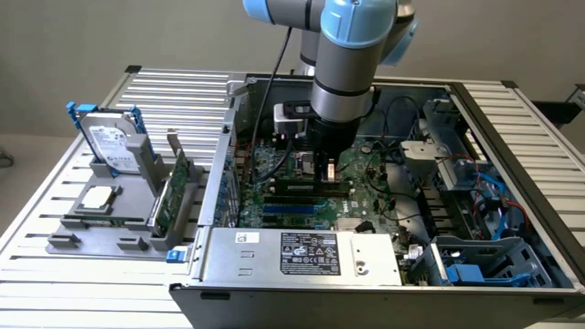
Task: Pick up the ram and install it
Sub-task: 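Insert the ram into the slot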
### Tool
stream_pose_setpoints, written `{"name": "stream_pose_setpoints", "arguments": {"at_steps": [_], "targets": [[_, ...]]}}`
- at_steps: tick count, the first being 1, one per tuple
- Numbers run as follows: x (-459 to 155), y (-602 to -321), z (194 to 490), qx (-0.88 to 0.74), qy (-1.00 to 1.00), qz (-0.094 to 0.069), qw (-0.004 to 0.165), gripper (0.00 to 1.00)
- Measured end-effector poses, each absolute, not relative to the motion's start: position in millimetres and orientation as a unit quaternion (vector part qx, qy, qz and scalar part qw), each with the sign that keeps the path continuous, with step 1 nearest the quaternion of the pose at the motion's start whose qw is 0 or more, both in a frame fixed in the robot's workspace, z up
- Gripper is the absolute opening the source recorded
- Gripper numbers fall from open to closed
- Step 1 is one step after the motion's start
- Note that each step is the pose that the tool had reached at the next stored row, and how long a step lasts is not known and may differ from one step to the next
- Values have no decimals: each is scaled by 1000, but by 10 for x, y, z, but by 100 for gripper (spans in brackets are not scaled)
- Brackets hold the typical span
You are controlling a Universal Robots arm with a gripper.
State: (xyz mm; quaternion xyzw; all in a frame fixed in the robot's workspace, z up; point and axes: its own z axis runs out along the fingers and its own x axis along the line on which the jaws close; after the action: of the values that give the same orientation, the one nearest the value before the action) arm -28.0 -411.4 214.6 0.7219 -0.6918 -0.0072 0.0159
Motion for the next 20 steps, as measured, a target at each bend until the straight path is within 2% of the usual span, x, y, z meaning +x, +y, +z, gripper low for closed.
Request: {"name": "stream_pose_setpoints", "arguments": {"at_steps": [6, 8, 9, 12, 13, 14, 16, 17, 20], "targets": [[-280, -4113, 2142, 722, -692, -7, 16, 15], [-280, -4113, 2141, 722, -692, -7, 16, 27], [-280, -4113, 2141, 722, -692, -7, 16, 27], [-280, -4113, 2146, 722, -692, -7, 16, 45], [-280, -4113, 2156, 722, -692, -7, 16, 45], [-280, -4113, 2170, 722, -692, -8, 16, 51], [-280, -4113, 2207, 722, -692, -8, 16, 51], [-280, -4113, 2226, 722, -692, -8, 16, 57], [-281, -4113, 2282, 721, -692, -8, 16, 57]]}}
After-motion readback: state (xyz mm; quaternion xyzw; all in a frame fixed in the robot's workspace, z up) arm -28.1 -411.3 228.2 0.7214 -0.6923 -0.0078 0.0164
